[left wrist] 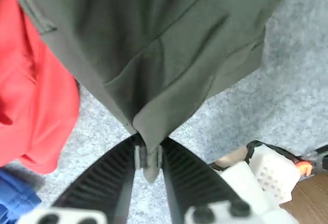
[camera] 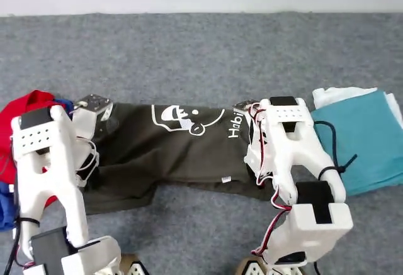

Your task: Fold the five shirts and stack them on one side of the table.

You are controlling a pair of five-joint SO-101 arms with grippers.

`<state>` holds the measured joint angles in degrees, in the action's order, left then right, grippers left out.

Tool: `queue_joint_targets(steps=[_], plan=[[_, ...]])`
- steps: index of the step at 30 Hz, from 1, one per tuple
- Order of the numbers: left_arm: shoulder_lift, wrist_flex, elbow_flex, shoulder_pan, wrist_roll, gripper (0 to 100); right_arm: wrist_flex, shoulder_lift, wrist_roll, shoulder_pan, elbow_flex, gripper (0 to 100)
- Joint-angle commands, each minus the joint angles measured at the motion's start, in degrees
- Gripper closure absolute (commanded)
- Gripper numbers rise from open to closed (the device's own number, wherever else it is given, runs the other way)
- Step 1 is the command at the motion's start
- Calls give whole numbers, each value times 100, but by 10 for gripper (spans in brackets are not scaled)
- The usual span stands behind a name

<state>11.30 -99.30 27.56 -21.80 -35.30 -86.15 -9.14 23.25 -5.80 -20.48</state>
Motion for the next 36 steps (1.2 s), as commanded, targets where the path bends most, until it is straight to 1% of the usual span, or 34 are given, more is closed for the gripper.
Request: queue_joint_targets(steps=[1,5,8,10,14,17,21,23,26,29,31,32,34,36], plan=[[167,132,66,-44,-88,985,-31,22,44,13,0,983],[158,642,163,-44,-88,972,-435,13,62,13,88,974],[158,985,198,-44,-62,880,-620,13,62,13,237,902],[158,1248,198,-44,-62,841,-708,13,26,4,378,857],[158,1477,171,-44,-70,840,-1182,13,105,-31,686,815],[158,1530,154,-44,-88,837,-1534,13,712,-40,862,796],[158,1679,189,-44,-519,837,-1648,4,1134,-40,870,790],[158,1679,189,-44,-554,837,-1657,4,1336,-40,870,761],[158,1679,189,-44,-563,837,-1657,4,1363,-48,914,727],[158,1609,198,-35,-571,837,-1657,13,1371,-136,1037,727],[158,1495,198,-35,-624,837,-1657,13,1231,-154,1512,727],[158,1477,198,-35,-730,837,-1657,13,993,-127,1873,727],[158,1477,207,-35,-826,837,-1543,4,281,-110,2664,727],[158,1468,251,-35,-826,837,-1156,4,-598,-4,3235,726]])
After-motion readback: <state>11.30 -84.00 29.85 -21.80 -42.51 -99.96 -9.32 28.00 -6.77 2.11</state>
